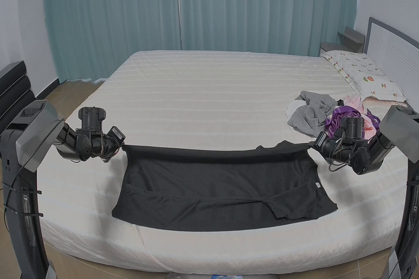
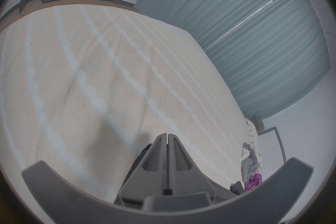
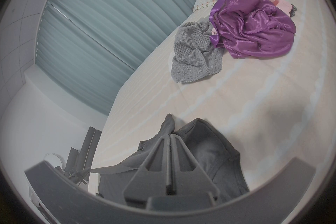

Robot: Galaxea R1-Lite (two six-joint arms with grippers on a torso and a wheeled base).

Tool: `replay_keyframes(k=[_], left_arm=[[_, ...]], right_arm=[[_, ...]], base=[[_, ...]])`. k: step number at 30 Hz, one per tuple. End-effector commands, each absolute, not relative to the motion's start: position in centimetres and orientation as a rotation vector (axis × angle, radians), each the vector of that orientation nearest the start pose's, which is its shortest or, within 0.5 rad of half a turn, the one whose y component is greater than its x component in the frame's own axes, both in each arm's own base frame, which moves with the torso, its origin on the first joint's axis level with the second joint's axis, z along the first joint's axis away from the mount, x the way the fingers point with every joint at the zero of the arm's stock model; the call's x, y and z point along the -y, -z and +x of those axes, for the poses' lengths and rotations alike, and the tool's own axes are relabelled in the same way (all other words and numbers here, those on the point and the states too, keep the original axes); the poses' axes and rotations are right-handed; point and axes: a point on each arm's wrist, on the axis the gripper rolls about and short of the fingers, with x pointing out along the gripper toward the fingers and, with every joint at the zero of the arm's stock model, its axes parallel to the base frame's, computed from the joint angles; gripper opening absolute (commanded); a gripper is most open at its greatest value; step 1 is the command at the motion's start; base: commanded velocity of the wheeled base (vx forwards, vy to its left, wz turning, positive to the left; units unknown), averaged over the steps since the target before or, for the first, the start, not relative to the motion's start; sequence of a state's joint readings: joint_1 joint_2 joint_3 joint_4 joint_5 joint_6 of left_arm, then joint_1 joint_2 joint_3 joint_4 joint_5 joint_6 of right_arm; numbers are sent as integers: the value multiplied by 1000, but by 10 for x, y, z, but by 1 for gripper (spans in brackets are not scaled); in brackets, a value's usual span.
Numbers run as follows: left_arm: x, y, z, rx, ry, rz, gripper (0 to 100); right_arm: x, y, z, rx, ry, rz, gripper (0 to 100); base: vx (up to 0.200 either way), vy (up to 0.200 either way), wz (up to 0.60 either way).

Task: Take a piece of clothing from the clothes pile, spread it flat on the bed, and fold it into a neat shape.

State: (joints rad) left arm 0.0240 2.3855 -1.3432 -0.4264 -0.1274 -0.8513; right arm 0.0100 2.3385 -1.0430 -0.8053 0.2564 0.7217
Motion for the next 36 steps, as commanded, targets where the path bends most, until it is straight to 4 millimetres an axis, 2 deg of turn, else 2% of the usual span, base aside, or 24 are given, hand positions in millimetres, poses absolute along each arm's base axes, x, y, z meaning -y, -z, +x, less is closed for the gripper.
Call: replay_keyframes(k=[1, 11, 20, 29, 36], left_arm=[[-9, -47, 438, -637, -149, -860, 0], [-8, -42, 409, -721, -144, -825, 0], [-9, -46, 381, -774, -124, -840, 0], [-8, -23, 358, -808, -107, -773, 0], [-7, -13, 349, -811, -107, -771, 0]], right_arm=[[-9, -30, 399, -574, -91, 769, 0], [-8, -24, 372, -615, -102, 771, 0], [3, -16, 352, -651, -94, 755, 0], [1, 5, 333, -715, -126, 687, 0], [2, 17, 322, -750, -124, 652, 0]], base=[[0, 0, 0], [0, 0, 0], [0, 0, 0], [0, 0, 0], [0, 0, 0]])
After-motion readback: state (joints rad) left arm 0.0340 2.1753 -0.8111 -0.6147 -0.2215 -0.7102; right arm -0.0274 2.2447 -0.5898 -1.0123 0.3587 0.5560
